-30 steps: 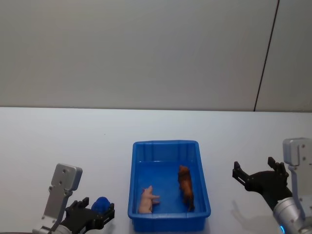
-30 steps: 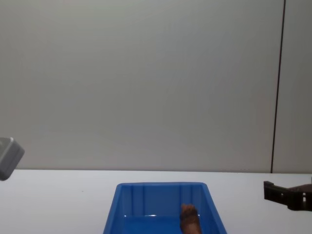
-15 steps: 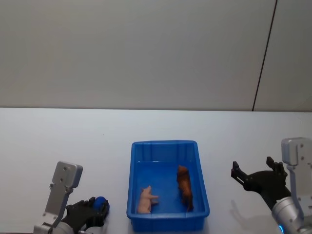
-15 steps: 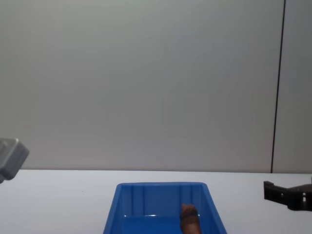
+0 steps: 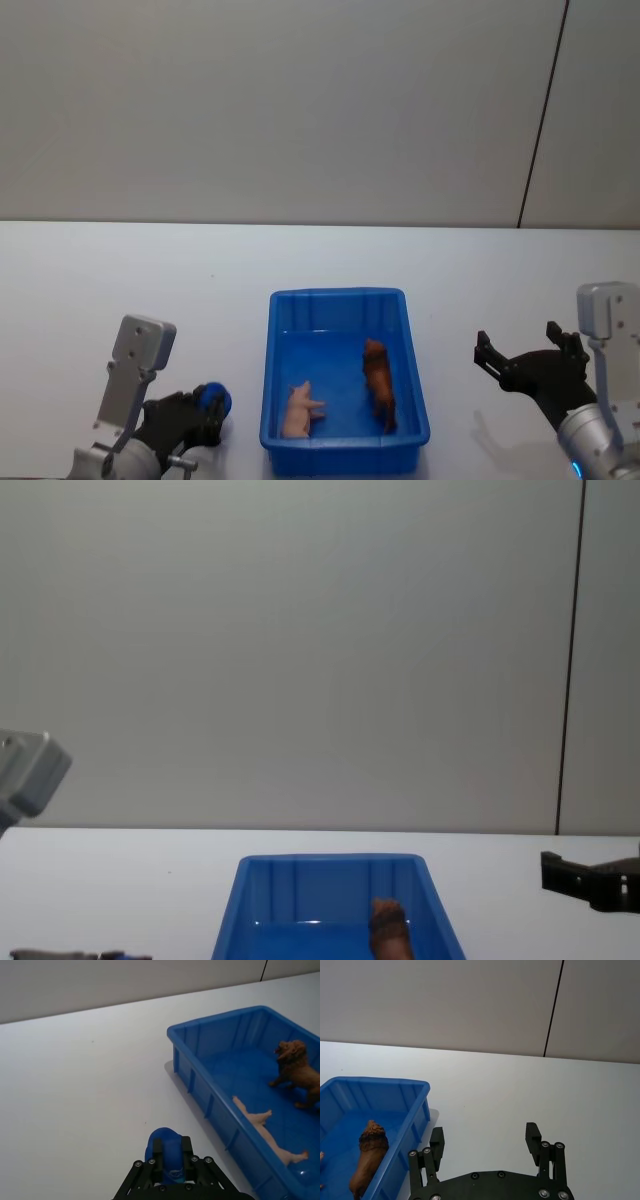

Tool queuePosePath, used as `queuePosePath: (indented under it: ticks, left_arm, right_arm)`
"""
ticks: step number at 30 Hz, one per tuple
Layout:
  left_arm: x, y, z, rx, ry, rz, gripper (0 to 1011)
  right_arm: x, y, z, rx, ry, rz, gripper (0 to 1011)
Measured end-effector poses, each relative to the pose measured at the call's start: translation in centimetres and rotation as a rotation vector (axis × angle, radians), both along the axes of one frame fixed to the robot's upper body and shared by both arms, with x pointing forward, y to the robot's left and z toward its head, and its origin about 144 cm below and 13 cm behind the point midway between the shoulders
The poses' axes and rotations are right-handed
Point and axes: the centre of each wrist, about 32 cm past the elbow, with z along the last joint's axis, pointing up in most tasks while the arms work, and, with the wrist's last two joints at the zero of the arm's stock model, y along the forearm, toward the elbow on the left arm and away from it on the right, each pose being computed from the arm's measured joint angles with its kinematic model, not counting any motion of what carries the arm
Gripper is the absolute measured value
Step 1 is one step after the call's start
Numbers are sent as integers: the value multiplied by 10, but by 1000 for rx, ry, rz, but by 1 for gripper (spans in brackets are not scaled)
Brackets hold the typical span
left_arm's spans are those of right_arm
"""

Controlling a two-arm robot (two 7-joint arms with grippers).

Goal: Pick up the two dolls from the table and place them into the box.

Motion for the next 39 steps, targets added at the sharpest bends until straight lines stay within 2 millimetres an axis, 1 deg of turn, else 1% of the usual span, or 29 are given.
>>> queuePosePath:
  ticks: [16, 25, 30, 33, 35, 37, 38, 39]
  left_arm:
    - [8, -8, 27, 2, -183, -96, 137]
    - [16, -13, 42, -10, -313, -196, 91]
    - [23, -17, 49, -21, -374, -267, 91]
    - [27, -19, 51, -27, -395, -300, 109]
    - [33, -22, 53, -35, -415, -343, 200]
    - [37, -25, 54, -40, -425, -367, 230]
    - [38, -26, 54, -42, -428, -378, 274]
    - [42, -28, 54, -46, -434, -398, 284]
  right_arm:
    - [0, 0, 0, 0, 0, 0, 1001]
    - [0, 0, 0, 0, 0, 0, 1001]
    - [0, 0, 0, 0, 0, 0, 1001]
    - [0, 0, 0, 0, 0, 0, 1001]
    - [0, 0, 0, 0, 0, 0, 1001]
    - [0, 0, 0, 0, 0, 0, 1001]
    - [0, 0, 0, 0, 0, 0, 1001]
    - [0, 0, 0, 0, 0, 0, 1001]
